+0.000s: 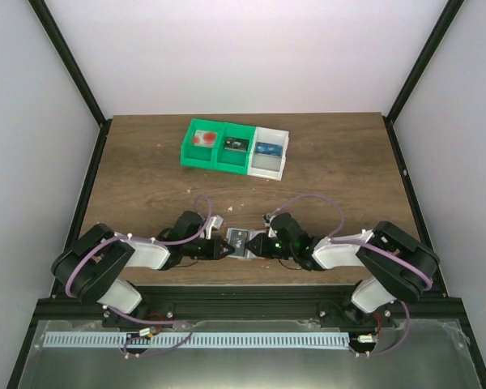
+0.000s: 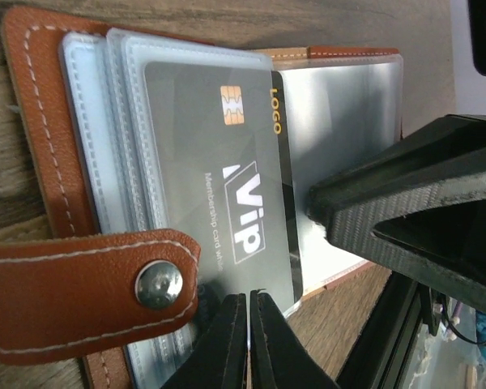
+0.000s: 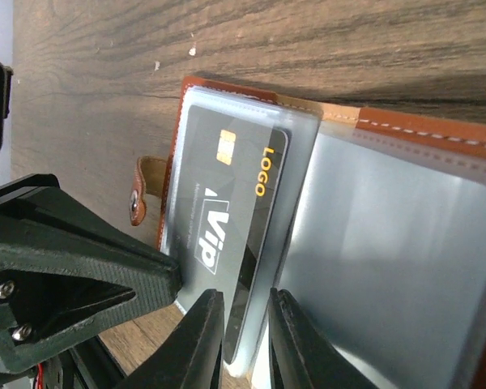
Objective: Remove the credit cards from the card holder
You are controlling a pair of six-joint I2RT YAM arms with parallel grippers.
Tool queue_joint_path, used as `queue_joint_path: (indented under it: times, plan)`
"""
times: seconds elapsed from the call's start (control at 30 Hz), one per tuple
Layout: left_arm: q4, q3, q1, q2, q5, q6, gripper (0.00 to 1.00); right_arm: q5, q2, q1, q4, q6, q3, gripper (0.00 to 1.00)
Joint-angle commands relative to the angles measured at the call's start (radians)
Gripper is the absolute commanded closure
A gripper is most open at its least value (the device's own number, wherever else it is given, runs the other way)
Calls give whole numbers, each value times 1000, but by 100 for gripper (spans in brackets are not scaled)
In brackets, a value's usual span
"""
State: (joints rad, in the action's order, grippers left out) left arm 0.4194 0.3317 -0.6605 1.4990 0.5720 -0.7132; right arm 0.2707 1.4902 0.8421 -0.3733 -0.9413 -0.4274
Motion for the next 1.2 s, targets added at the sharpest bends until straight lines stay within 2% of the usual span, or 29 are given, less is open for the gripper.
queue_joint_path:
  times: [0.0,0.13,0.23,0.33,0.63,0.83,1.17]
  plan:
    - [-14,-36,3,21,19,-7,94,8,32,-6,-53,-22,2,83]
    - [-44,-27,6,-42,0,-26,93,-8,35,-8,-65,-25,9,83]
    - [-86,-7,21,-106,-33,-11,100,-9,37,-9,-68,-22,13,83]
    - [-151,31,26,-132,-82,35,100,-17,41,-10,-59,-12,9,83]
    - [-156,65,31,-34,-76,87,100,-19,45,-11,-58,-6,3,83]
    - [-187,55,23,-20,-120,123,100,-17,52,-11,-75,-11,11,83]
    - [-121,22,-16,8,-77,71,100,16,85,-15,-122,-24,12,84]
